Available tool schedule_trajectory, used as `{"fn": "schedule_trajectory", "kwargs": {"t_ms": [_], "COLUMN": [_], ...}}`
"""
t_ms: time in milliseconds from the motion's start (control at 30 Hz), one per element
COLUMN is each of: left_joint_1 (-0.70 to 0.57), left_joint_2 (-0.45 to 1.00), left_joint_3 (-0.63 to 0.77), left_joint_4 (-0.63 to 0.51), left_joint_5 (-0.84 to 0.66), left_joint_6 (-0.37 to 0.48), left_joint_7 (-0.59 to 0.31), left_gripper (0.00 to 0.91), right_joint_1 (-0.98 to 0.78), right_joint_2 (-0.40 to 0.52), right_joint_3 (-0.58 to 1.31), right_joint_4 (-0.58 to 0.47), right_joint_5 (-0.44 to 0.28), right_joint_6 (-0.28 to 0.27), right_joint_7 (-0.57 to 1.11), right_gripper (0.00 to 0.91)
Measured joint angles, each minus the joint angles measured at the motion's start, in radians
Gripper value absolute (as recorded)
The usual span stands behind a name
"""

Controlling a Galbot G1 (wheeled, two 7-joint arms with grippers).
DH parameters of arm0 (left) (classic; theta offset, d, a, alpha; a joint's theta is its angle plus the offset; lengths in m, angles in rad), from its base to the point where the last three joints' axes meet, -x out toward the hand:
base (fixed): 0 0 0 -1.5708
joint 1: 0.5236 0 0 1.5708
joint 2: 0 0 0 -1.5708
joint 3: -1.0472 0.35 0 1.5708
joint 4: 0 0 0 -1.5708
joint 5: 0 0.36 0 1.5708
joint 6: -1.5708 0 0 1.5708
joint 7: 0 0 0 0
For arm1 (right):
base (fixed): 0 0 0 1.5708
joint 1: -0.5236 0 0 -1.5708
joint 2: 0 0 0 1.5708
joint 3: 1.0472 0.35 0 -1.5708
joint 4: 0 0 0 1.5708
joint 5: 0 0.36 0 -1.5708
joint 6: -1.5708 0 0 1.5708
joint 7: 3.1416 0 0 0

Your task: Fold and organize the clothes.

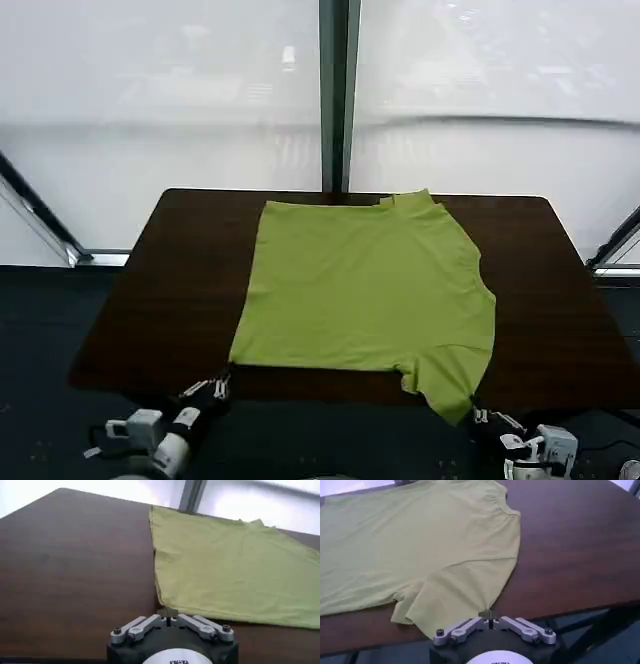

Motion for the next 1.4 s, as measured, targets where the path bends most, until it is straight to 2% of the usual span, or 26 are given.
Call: {"fn": "schedule_trajectory", "kwargs": {"t_ms": [333,600,733,1000,1400], "left_joint_1": [0.048,-0.006,-0.041,-0.123,-0.302], "left_joint_2": [-0.007,-0.032,-0.038,-0.043,-0.051], "left_joint_3": [-0.025,-0.022,-0.022,-0.020,-0.001], "left_joint_4": [-0.058,-0.078,-0.071,-0.038,0.061], "left_joint_5": [-0.015,-0.038,-0.073,-0.114,-0.161], "left_joint_6": [-0.006,0.023,0.027,0.046,0.047], "left_joint_7": [-0.002,-0.014,-0.014,-0.028,-0.031], "left_gripper": [0.000,0.000,0.000,0.000,0.000], "right_joint_1": [0.042,0.148,0.226,0.405,0.643], "right_joint_2": [-0.017,-0.067,-0.097,-0.135,-0.113], "right_joint_3": [0.030,0.031,0.031,0.002,-0.061], "right_joint_4": [0.041,0.040,0.014,-0.078,-0.303], "right_joint_5": [0.001,-0.009,0.010,0.061,0.056], "right_joint_6": [0.007,-0.001,-0.011,0.007,0.077], "right_joint_7": [-0.015,-0.036,-0.033,-0.031,-0.053], "right_gripper": [0.000,0.000,0.000,0.000,0.000]}}
